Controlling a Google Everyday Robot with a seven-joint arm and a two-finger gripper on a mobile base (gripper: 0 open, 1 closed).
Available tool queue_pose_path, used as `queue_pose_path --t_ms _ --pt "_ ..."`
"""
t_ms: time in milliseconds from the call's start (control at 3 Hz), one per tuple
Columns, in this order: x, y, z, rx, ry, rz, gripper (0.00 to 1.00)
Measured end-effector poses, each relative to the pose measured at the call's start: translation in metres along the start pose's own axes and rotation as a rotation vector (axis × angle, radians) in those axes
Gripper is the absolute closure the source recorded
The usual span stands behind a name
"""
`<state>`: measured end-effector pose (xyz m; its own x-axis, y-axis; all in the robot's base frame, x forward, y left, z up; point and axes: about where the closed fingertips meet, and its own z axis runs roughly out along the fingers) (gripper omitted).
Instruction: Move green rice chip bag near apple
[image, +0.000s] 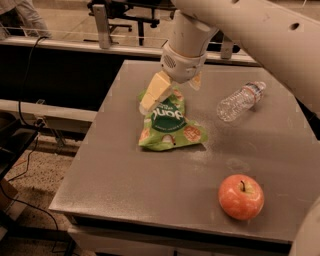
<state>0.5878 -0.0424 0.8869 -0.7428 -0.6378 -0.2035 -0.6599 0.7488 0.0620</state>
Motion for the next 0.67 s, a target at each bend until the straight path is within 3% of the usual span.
queue_pose_path --t_ms 667 --pt "0.005 0.007 0.023 0.007 0.056 0.046 0.0"
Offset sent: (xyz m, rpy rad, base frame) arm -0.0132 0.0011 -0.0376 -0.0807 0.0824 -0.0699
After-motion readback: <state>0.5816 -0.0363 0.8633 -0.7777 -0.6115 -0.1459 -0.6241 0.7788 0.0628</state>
